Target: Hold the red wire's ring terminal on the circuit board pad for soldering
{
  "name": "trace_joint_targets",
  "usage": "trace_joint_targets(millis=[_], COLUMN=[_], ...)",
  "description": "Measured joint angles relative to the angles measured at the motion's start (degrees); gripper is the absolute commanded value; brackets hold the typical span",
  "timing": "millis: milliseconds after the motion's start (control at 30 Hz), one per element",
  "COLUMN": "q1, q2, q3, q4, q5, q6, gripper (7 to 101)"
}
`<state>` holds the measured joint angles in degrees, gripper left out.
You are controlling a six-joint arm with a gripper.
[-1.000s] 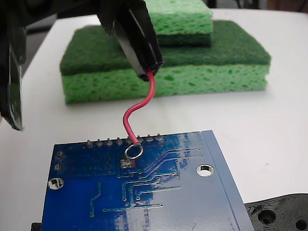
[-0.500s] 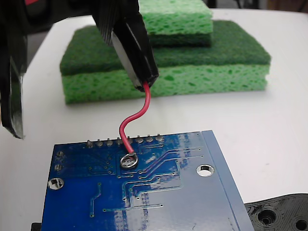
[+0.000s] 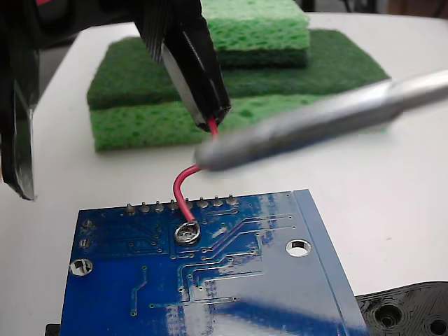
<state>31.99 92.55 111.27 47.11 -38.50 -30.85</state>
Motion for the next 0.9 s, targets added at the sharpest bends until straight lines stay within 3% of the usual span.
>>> trace_joint_targets(millis=[900], q1=[-0.26], q2=[-0.18], q3=[0.0], q4=[-0.18], q5=[0.0], q6=[0.44], gripper=[100.3])
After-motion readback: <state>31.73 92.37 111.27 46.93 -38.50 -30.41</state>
